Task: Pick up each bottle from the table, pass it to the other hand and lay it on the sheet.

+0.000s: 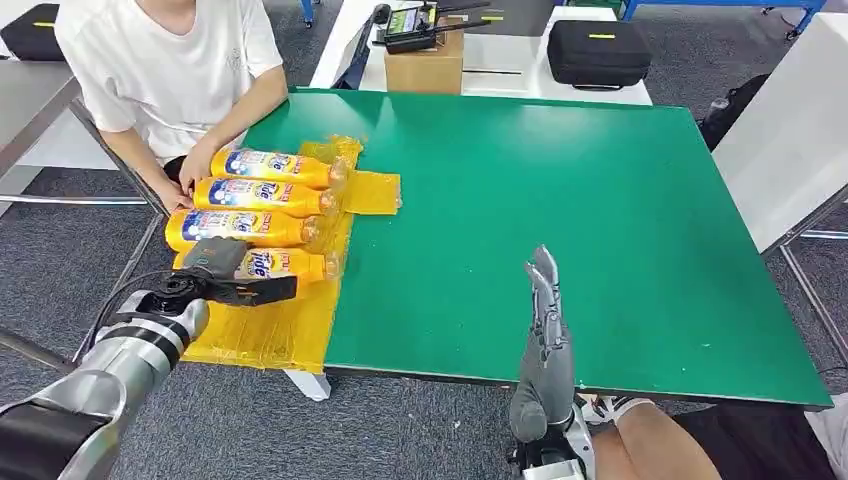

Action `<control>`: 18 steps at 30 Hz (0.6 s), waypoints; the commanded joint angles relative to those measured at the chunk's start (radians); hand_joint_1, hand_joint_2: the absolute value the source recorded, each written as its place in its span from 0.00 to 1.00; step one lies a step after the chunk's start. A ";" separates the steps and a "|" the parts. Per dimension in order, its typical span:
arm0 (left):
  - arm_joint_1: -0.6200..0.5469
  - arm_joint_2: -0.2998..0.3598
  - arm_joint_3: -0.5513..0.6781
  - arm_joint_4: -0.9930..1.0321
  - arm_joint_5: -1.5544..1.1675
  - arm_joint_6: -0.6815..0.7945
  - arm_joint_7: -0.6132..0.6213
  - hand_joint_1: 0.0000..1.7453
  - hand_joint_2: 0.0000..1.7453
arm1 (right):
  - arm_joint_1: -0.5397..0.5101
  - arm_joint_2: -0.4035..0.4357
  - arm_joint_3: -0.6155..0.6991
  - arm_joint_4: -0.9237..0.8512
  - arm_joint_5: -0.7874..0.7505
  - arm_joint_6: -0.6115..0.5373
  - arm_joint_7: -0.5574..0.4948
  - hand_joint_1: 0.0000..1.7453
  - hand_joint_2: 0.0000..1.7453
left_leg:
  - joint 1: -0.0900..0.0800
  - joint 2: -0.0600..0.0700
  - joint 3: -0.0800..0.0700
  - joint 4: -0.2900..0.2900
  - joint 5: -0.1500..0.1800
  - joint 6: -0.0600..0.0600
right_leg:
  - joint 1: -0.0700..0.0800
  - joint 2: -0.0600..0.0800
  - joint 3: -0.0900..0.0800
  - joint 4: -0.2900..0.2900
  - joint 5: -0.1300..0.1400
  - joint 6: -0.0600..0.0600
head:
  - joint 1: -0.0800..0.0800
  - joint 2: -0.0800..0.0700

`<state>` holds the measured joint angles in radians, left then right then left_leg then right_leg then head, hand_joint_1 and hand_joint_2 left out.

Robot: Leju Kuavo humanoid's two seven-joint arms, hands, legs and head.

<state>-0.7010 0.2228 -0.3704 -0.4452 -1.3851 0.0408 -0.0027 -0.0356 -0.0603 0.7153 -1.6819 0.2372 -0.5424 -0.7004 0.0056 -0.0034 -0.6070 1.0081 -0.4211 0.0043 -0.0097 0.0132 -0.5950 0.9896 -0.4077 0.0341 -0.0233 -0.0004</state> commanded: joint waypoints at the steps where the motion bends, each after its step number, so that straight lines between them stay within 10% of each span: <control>1: 0.014 0.149 -0.006 -0.020 0.153 -0.161 -0.380 0.00 1.00 | -0.002 0.003 -0.043 -0.012 -0.061 0.042 0.002 0.00 0.00 | 0.000 0.007 0.002 -0.001 -0.002 -0.001 | 0.001 0.006 0.000 -0.001 0.000 -0.001 | 0.000 0.000; 5: 0.144 0.292 0.033 -0.304 0.384 -0.392 -0.504 0.00 1.00 | -0.011 0.002 -0.060 -0.011 -0.095 0.069 0.002 0.00 0.00 | 0.000 0.007 0.001 0.000 -0.002 -0.001 | 0.001 0.006 -0.001 0.000 0.000 -0.002 | 0.000 0.000; 18: 0.383 0.360 0.049 -0.611 0.699 -0.372 -0.479 0.00 1.00 | -0.016 0.012 -0.088 -0.010 -0.106 0.112 0.002 0.00 0.00 | 0.000 0.005 -0.002 -0.001 -0.003 0.000 | 0.000 0.004 -0.002 0.000 -0.003 -0.003 | 0.000 0.000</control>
<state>-0.4778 0.5246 -0.3407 -0.8390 -0.8128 -0.3727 -0.4932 -0.0293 -0.0500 0.6588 -1.7010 0.1351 -0.4353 -0.7004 0.0057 -0.0034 -0.6123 1.0080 -0.4222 0.0032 -0.0100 0.0137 -0.6006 0.9903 -0.4102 0.0322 -0.0229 0.0000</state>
